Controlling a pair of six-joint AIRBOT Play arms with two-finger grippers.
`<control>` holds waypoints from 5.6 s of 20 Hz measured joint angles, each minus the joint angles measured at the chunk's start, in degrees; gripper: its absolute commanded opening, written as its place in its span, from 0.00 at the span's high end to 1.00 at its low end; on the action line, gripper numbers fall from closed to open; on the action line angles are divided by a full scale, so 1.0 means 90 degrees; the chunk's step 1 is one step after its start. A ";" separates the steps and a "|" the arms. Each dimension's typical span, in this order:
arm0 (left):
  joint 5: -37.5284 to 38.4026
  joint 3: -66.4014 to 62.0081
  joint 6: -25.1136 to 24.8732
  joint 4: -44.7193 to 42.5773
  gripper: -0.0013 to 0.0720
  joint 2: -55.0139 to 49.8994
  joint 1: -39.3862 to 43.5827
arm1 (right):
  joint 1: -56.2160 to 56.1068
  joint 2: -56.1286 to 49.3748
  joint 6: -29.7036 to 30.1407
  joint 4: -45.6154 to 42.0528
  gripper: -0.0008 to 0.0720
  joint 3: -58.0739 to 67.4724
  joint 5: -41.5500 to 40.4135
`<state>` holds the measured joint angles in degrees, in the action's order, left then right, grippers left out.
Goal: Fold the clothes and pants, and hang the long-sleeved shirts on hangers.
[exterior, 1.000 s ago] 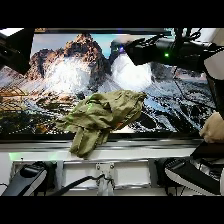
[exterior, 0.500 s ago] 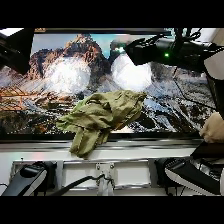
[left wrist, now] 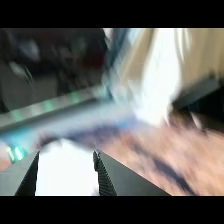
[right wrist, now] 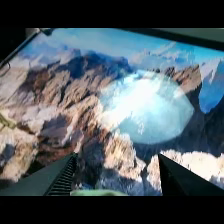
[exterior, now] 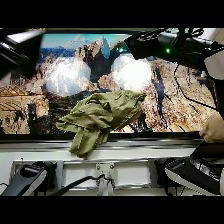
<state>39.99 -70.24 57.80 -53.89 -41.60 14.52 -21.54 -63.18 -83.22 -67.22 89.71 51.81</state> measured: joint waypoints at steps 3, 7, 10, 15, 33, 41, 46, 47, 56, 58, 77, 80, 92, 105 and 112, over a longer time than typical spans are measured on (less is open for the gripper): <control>0.1129 0.0000 0.0223 0.0029 0.48 -0.0571 0.0080 | 0.0000 -0.0002 0.0000 -0.0007 0.21 0.0000 -0.0148; 0.1875 0.0000 0.0580 0.0046 0.36 -0.1540 0.0294 | 0.0024 -0.0022 0.0440 -0.0260 0.40 0.0000 -0.0160; 0.2118 0.0000 0.0925 0.0063 0.20 -0.2334 0.0697 | 0.0578 -0.0228 -0.0260 -0.1370 0.25 0.0000 -0.0260; 0.2222 0.0000 0.1423 0.0073 0.20 -0.3721 0.1785 | 0.2239 -0.0913 -0.1336 -0.1428 0.24 -0.0124 0.0464; -0.0109 -0.0100 0.1892 0.1991 0.97 -0.5960 0.2149 | 0.2941 -0.1047 -0.1059 -0.0860 0.29 -0.1190 0.1069; -0.0189 -0.0602 0.1171 0.2645 0.97 -0.4619 0.1506 | 0.2878 0.0364 -0.0668 -0.0209 0.28 -0.3563 0.0775; -0.0238 -0.0644 0.1005 0.2688 0.97 -0.4267 0.1491 | 0.2868 0.0874 -0.0636 0.0967 0.16 -0.5525 -0.0104; -0.0238 -0.0648 0.1001 0.2698 0.97 -0.4243 0.1498 | 0.2871 0.0843 -0.0636 0.1124 0.16 -0.5741 -0.0328; 0.0248 -0.0653 0.0959 0.2705 0.97 -0.4184 0.1515 | 0.2861 -0.1093 -0.0223 0.1880 0.16 -0.4957 -0.1078; 0.0321 -0.0653 0.0959 0.2705 0.97 -0.4184 0.1515 | 0.2793 -0.1600 -0.0131 0.1902 0.17 -0.4505 -0.0852; 0.0330 -0.0653 0.0959 0.3164 0.97 -0.3575 0.1156 | 0.2210 -0.1885 -0.0345 0.0811 0.95 -0.2582 -0.0488; 0.0158 -0.0653 0.0957 0.3191 0.97 -0.2917 0.0695 | 0.2193 -0.0925 -0.0187 0.0680 0.95 -0.1508 -0.0782; -0.1248 -0.0656 0.0792 0.1853 0.97 -0.0435 0.0206 | 0.1576 0.0070 0.0078 0.0321 0.95 0.2654 -0.0571; 0.0699 0.2191 0.6016 -0.3810 0.97 0.0508 0.0192 | -0.0355 -0.2285 -0.0078 -0.0590 0.95 0.2880 0.0508; -0.0022 0.3857 0.9177 -0.6751 0.52 0.1440 -0.0333 | -0.1248 -0.3844 0.0168 -0.0891 0.95 0.2880 0.0993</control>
<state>39.79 -35.53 140.40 -114.65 -28.64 11.53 -32.77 -97.78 -81.71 -75.24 115.63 60.75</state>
